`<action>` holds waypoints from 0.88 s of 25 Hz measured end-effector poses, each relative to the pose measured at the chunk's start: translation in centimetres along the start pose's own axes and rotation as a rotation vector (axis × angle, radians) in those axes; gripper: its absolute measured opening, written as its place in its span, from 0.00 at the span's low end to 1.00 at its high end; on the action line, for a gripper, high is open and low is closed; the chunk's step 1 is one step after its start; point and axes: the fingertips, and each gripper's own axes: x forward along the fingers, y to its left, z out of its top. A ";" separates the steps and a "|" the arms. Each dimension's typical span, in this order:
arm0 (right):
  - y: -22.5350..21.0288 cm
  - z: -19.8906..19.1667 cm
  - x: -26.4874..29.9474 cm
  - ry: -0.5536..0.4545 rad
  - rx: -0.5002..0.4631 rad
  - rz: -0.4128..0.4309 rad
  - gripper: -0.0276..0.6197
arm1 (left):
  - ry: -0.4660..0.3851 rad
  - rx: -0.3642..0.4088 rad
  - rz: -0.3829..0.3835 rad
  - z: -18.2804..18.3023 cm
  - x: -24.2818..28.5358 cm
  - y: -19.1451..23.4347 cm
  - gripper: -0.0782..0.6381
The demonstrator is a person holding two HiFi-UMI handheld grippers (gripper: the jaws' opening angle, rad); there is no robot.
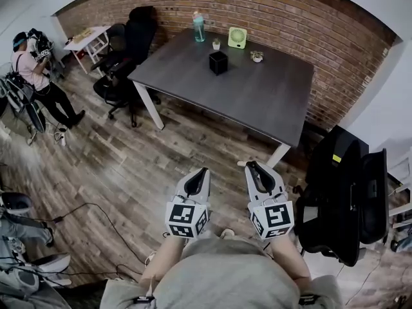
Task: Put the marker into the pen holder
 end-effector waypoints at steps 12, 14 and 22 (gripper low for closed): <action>-2.1 -0.7 0.1 -0.012 -0.002 0.036 0.14 | 0.002 -0.016 0.025 -0.8 1.5 -1.5 0.14; -2.5 -0.7 0.1 -0.011 0.001 0.041 0.14 | 0.006 -0.015 0.027 -0.9 1.7 -1.8 0.14; -3.3 -0.9 0.4 -0.018 0.011 0.042 0.14 | 0.010 -0.015 0.039 -1.0 2.3 -1.9 0.14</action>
